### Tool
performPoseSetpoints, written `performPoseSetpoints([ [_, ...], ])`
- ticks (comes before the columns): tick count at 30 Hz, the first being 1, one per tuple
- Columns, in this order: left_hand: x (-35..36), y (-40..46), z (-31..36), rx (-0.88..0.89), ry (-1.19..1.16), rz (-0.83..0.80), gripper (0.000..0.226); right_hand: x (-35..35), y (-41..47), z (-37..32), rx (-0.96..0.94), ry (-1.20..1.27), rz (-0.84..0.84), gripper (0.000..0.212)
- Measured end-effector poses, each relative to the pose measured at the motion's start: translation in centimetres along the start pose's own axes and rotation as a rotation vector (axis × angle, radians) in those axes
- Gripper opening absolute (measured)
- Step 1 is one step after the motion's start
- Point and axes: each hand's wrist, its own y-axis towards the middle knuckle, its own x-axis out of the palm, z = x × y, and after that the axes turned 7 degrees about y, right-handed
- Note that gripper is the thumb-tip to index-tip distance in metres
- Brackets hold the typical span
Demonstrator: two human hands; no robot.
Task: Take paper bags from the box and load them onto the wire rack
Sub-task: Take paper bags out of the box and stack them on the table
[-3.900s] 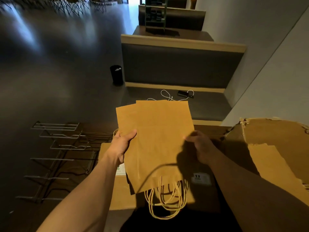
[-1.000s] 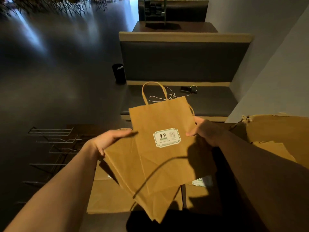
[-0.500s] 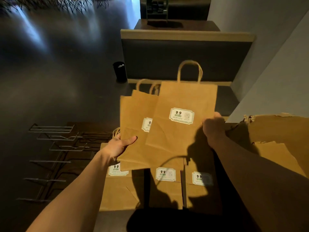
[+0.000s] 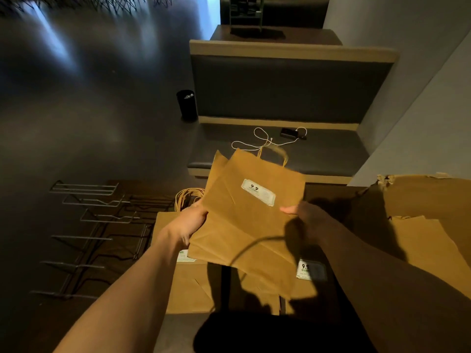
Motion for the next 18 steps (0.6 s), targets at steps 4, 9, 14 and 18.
performPoseSetpoints([
  [4,0.1,0.5,-0.8,0.024,-0.164,-0.001,0.033,0.4,0.1,0.7,0.035,-0.023,0.010,0.022],
  [9,-1.6,0.7,-0.9,0.005,-0.427,-0.064,0.035,-0.5,0.6,0.1,-0.150,0.051,0.106,0.048],
  [14,-2.8,1.0,-1.1,-0.001,-0.492,-0.035,0.042,-1.1,0.3,-0.5,-0.125,0.094,0.158,0.022],
  [18,-4.1,1.2,-1.4,-0.012,-0.466,-0.038,0.040,-1.3,0.2,-0.6,-0.120,0.128,0.162,0.027],
])
